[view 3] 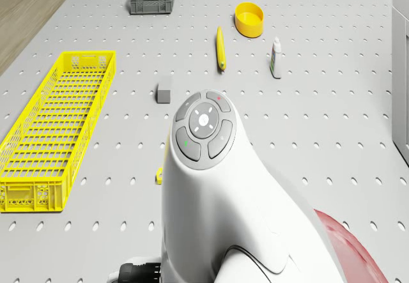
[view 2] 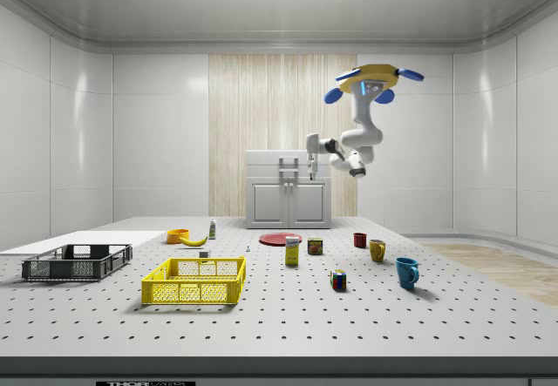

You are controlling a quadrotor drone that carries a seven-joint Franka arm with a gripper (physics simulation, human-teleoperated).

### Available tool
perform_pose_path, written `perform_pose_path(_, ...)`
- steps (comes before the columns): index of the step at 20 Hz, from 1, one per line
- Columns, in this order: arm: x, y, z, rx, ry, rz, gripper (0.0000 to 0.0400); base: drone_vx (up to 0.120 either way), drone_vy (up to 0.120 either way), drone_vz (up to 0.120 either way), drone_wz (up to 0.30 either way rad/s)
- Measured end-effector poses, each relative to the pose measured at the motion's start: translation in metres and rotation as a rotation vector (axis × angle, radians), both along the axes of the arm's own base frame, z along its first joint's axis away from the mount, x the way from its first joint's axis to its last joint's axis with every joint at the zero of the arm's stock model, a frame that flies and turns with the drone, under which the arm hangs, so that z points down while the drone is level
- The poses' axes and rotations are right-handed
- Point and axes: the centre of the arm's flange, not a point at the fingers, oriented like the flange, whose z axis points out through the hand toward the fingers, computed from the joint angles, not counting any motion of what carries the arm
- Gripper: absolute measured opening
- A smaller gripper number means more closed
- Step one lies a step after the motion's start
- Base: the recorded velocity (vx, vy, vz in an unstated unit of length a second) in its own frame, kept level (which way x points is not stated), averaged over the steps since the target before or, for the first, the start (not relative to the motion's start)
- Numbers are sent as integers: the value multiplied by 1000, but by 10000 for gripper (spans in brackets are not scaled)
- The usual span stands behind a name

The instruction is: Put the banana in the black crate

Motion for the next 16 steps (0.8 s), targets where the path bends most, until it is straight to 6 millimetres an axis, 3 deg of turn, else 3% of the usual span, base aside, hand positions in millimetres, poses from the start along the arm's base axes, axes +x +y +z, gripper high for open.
perform_pose_path(14, 0, 0, 0, -1, 0, 0, 400, 120, 0, 0, 0)
perform_pose_path(16, 0, 0, 0, -1, 0, 0, 400, 120, -80, 0, 0)
